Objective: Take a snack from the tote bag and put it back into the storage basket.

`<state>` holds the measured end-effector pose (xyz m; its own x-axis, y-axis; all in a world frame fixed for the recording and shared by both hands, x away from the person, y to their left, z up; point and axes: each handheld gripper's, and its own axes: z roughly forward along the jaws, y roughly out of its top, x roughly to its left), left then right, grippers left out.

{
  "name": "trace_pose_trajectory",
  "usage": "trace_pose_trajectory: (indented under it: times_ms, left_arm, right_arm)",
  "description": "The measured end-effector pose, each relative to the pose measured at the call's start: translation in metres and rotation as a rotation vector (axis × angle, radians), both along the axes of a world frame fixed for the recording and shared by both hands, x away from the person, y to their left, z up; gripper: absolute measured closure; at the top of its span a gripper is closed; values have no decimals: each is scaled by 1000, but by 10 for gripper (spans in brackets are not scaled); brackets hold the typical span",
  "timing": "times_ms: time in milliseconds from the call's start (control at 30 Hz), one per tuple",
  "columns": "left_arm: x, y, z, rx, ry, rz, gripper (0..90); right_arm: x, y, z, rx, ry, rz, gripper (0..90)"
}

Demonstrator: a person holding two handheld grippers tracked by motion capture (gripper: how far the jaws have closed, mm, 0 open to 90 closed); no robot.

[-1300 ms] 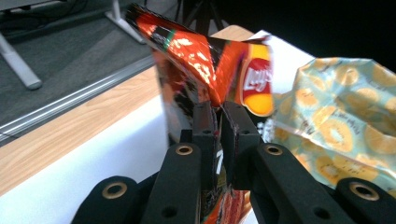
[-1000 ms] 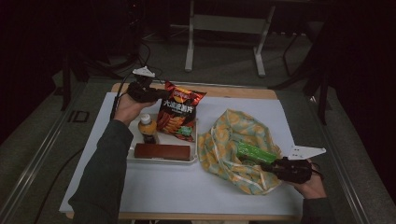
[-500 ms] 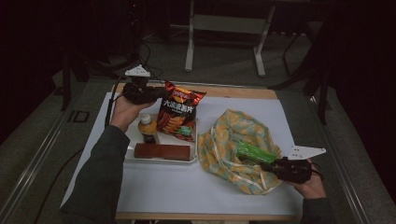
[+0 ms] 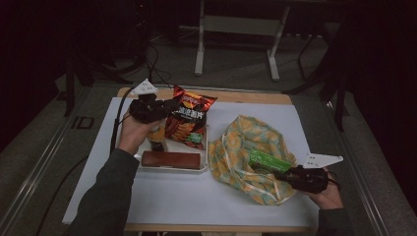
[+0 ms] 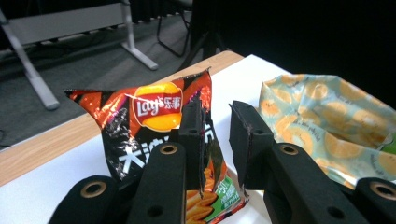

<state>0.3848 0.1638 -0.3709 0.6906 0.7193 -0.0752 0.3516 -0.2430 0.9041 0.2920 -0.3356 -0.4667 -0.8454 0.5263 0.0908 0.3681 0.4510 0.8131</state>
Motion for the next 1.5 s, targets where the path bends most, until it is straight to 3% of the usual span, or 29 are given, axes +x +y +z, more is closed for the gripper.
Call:
trace_pose_trajectory:
  times_ms: [33,67,233,400,533,767,967,1167,1233,1267,1500]
  left_arm:
    - [0,0,0,0,0,0,743]
    - [-7,-4,-4,-28,-4,-23,742]
    - [-20,-20,-18,14,-11,-30,739]
    - [-24,-31,-29,37,4,-35,741]
    - [-27,-49,-46,64,35,-57,769]
    - [-21,-72,-76,184,81,-19,886]
    - [-14,-81,-91,270,124,17,892]
    - [-7,-78,-100,304,159,62,893]
    - [-7,-78,-100,304,159,62,893]
    - [-8,-79,-101,329,155,71,893]
    - [-5,-85,-108,379,154,85,893]
  right_arm:
    - [0,0,0,0,0,0,735]
    - [0,0,0,0,0,0,734]
    - [0,0,0,0,0,0,734]
    - [0,0,0,1,0,-1,734]
    - [1,0,0,2,-1,0,734]
    - [0,0,0,1,-2,2,734]
    - [0,0,0,1,-1,2,735]
    - [0,-1,0,0,-2,2,735]
    - [0,0,0,-1,-2,2,735]
    - [0,0,0,-2,-3,1,734]
    - [0,0,0,-2,-4,2,735]
